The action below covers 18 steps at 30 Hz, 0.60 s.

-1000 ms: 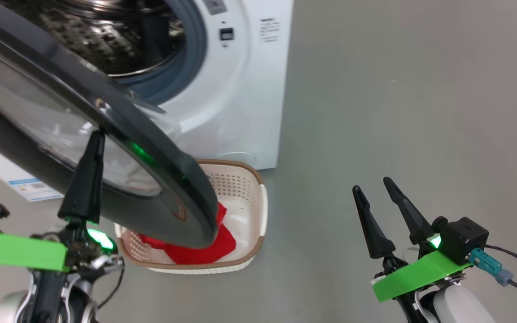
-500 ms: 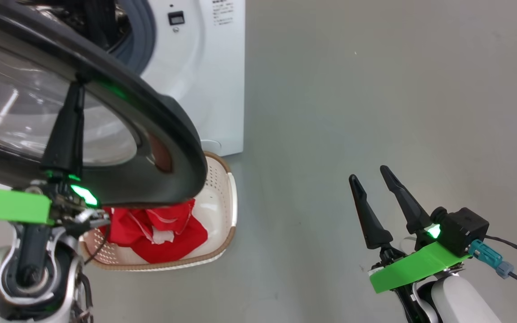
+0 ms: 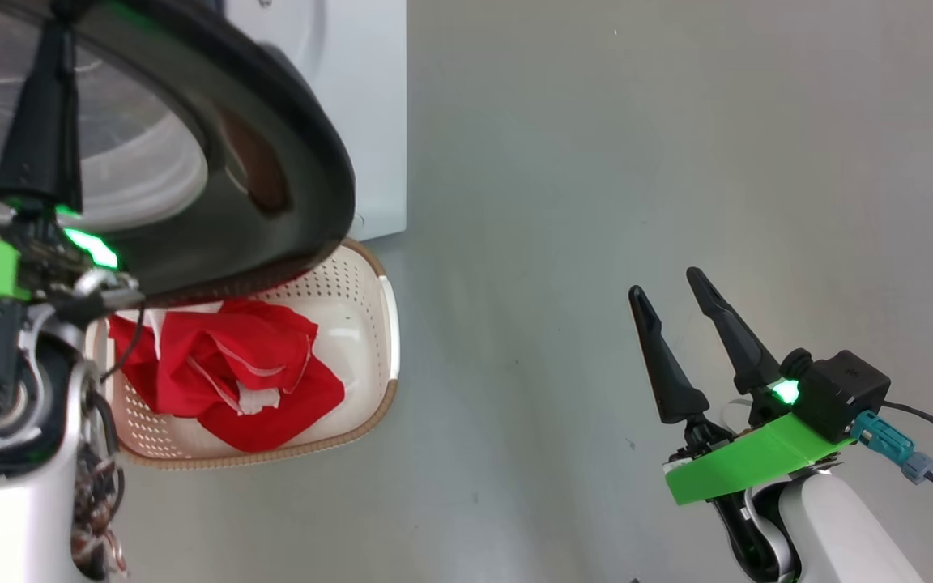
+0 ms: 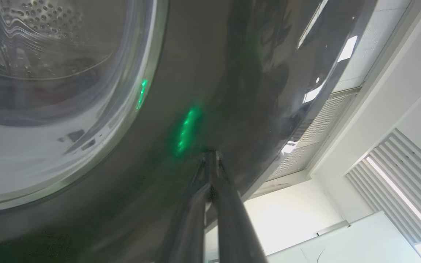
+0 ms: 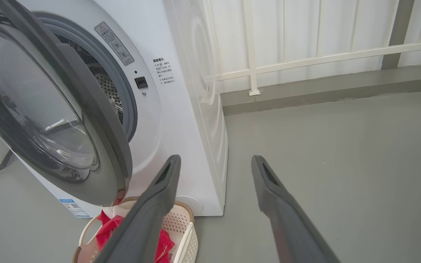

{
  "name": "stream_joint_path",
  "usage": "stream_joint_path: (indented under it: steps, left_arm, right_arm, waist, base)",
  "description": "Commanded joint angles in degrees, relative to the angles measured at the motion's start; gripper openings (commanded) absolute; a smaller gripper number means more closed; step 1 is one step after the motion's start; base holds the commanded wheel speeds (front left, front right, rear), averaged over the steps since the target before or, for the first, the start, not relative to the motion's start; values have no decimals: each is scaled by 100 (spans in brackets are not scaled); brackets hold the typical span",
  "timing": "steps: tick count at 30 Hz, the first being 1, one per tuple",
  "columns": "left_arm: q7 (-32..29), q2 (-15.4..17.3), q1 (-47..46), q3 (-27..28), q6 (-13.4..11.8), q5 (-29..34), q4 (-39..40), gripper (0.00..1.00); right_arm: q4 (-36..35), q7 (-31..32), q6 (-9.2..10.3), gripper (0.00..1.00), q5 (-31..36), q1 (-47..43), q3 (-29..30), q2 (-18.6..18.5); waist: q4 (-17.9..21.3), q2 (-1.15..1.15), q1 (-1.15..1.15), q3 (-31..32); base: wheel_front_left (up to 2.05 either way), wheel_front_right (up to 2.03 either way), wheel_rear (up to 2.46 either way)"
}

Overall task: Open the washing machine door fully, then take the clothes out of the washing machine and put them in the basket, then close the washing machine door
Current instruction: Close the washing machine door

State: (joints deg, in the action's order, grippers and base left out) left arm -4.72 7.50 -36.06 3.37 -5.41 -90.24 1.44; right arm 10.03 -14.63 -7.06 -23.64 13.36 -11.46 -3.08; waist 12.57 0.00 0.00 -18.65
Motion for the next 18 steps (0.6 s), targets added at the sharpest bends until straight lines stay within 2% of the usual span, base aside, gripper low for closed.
stream_joint_path:
  steps: [1,7,9,10,11,16,18]
  left_arm:
    - [-34,138,-177,178,78,-44,82,0]
    - [-147,64,-183,213,318,-237,-236,0]
    - [-180,15,-68,210,390,-299,-259,46]
    - [-206,3,7,194,429,-310,-245,93]
    - [-233,-9,90,175,472,-318,-218,100]
    - [-170,-15,556,159,656,-175,-22,100]
    - [-55,72,780,139,795,101,78,100]
  right_arm:
    - [-153,-37,-43,100,58,110,-75,20]
    - [-121,-37,-43,100,61,110,-65,20]
    - [-105,-37,-43,100,78,94,-46,20]
    - [-99,-37,-43,100,86,84,-38,20]
    - [-93,-37,-43,100,93,72,-31,20]
    - [-60,-37,-43,100,139,18,-18,20]
    - [-43,-37,-43,100,165,-8,-9,20]
  waist:
    - [20,0,0,-40]
    - [-24,0,0,42]
    - [-77,0,0,119]
    - [-107,0,0,155]
    - [-142,0,0,196]
    - [-362,0,0,391]
    - [-457,0,0,477]
  base:
    - [0,0,0]
    - [0,0,0]
    - [0,0,0]
    - [0,0,0]
    - [0,0,0]
    - [0,0,0]
    - [0,0,0]
